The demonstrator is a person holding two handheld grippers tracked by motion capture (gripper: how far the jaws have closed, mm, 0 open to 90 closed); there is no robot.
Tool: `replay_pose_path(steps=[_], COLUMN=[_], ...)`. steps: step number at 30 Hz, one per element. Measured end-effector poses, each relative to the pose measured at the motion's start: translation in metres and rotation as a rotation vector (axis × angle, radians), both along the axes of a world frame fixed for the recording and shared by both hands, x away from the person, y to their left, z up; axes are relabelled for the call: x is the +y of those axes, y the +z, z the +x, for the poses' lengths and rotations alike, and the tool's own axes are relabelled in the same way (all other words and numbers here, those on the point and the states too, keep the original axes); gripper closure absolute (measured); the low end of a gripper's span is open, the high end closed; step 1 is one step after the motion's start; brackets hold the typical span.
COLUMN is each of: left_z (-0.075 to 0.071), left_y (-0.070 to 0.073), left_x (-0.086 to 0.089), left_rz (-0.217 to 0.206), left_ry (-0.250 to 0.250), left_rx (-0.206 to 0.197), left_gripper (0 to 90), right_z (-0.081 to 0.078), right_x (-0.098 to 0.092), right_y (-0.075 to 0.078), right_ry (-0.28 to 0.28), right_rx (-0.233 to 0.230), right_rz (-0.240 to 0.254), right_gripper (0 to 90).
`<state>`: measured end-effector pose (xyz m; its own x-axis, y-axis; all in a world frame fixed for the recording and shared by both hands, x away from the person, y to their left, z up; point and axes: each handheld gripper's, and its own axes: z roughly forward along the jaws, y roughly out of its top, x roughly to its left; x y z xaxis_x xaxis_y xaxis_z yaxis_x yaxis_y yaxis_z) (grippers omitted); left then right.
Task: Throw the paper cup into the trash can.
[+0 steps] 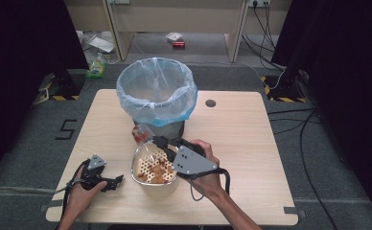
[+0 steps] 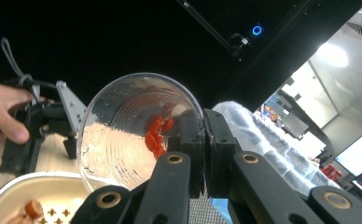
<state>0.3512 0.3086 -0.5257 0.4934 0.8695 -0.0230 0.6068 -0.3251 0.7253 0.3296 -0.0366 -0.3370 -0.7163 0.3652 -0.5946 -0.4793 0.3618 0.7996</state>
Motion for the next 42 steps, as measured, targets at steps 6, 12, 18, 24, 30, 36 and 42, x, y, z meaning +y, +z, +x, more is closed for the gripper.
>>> replay_pose_path(steps=[6,12,18,24,30,36,42], left_z=[0.0,0.0,0.0,0.0,0.0,0.0,0.0], left_y=[0.0,0.0,0.0,0.0,0.0,0.0,0.0], left_x=[0.0,0.0,0.0,0.0,0.0,0.0,0.0], left_rz=[0.0,0.0,-0.001,0.0,-0.001,-0.001,0.0], left_ry=[0.001,0.001,0.001,0.0,0.001,0.001,0.001], left_rx=[0.0,0.0,0.0,0.0,-0.001,-0.001,0.0], left_gripper=[0.0,0.0,0.0,0.0,0.0,0.0,0.0], right_z=[0.004,0.026,0.057,0.106,0.144,0.155,0.142], right_x=[-0.003,-0.007,-0.008,-0.007,-0.002,-0.013,-0.032], right_y=[0.022,0.066,0.088,0.096,0.083,0.081,0.074], right_ry=[0.001,-0.04,-0.104,-0.191,-0.275,-0.319,-0.335], right_rx=[0.018,0.023,0.036,0.117,0.185,0.233,0.271], right_rz=[0.022,0.047,0.065,0.103,0.087,0.198,0.196], right_gripper=[88.3,88.2,88.3,88.0,76.2,60.4,53.4])
